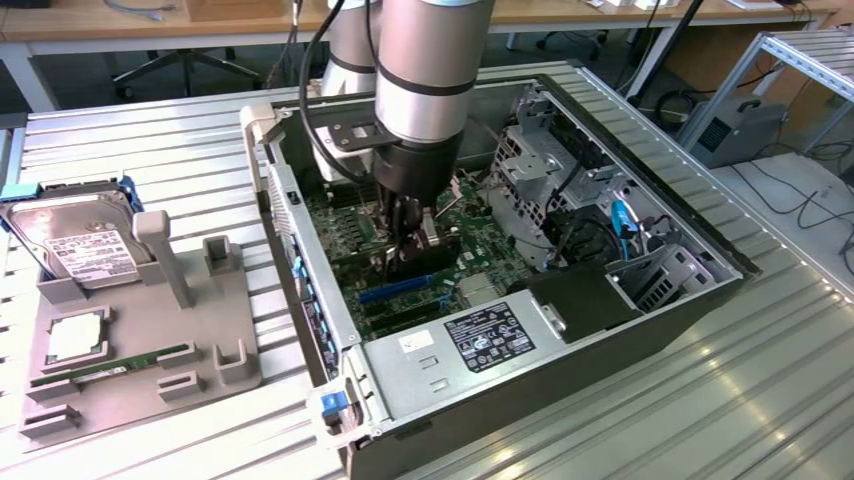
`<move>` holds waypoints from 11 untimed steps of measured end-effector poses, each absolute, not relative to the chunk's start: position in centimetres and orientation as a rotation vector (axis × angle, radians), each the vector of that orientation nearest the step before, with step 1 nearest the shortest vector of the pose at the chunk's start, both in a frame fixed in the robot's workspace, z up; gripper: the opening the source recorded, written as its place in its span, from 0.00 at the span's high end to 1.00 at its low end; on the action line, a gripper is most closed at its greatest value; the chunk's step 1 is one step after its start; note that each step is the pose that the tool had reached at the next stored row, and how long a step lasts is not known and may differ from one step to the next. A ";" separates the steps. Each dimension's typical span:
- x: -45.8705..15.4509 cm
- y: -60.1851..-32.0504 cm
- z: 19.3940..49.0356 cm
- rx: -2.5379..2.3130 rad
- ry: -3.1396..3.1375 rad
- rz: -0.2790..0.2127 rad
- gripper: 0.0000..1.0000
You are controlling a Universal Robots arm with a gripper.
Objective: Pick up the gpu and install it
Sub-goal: 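Insert the gpu into the slot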
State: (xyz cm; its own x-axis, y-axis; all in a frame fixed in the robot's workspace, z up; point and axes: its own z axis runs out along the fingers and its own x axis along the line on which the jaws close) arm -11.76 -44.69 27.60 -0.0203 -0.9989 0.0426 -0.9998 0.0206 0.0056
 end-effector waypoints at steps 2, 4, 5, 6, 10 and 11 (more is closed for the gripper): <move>-11.8 -44.7 27.5 2.174 -2.220 0.040 0.73; -11.8 -44.7 27.5 2.173 -2.220 0.040 0.73; -11.8 -44.7 27.5 2.173 -2.220 0.040 0.73; -11.8 -44.7 27.4 2.173 -2.220 0.040 0.73; -11.8 -44.7 27.2 2.173 -2.220 0.040 0.73; -11.8 -44.7 27.2 2.173 -2.220 0.040 0.73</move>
